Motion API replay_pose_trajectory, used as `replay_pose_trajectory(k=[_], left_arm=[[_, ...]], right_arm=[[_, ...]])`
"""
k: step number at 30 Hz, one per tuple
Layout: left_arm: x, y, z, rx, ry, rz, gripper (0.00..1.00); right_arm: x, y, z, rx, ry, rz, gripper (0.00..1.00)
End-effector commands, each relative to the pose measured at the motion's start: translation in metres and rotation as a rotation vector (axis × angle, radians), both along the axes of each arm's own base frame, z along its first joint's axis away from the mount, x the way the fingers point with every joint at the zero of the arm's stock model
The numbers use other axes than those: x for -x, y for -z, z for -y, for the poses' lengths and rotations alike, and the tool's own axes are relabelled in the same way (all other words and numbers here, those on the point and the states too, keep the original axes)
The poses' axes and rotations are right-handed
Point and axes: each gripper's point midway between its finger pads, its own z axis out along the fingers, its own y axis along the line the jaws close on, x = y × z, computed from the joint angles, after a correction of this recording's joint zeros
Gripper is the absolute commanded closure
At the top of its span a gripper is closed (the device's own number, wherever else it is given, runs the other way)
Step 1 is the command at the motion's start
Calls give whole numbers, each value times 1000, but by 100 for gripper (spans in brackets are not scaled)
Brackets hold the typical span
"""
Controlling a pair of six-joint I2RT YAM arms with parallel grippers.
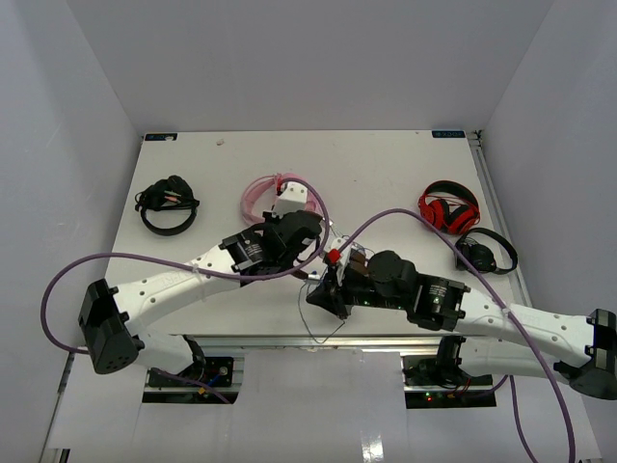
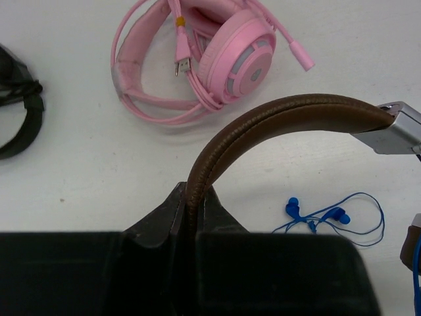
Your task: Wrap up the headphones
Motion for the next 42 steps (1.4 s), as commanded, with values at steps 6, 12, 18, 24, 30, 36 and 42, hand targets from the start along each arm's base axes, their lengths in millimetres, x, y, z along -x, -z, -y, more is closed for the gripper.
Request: replay_pose_trajectory(k=[6, 12, 18, 24, 30, 36, 42], left_arm=[[7, -50, -18, 440, -260, 83, 100], [18, -73, -35, 583, -293, 119, 100], [26, -82, -46, 688, -308, 133, 100], [32, -93, -50, 744, -288, 137, 100], [38, -104, -65, 772, -301, 173, 100], [39, -110, -70, 785, -304, 186, 100], [44, -114, -68, 821, -281, 171, 100]], right_arm=[[22, -6, -8, -184, -94, -21, 92], [21, 1, -2, -205, -48, -16, 92], [7, 13, 5, -218, 76, -1, 92], [-4, 34, 10, -184, 156, 14, 92], [-21, 48, 15, -166, 252, 53, 92], [-37, 63, 15, -136, 330, 88, 92], [-52, 68, 16, -151, 388, 159, 92]])
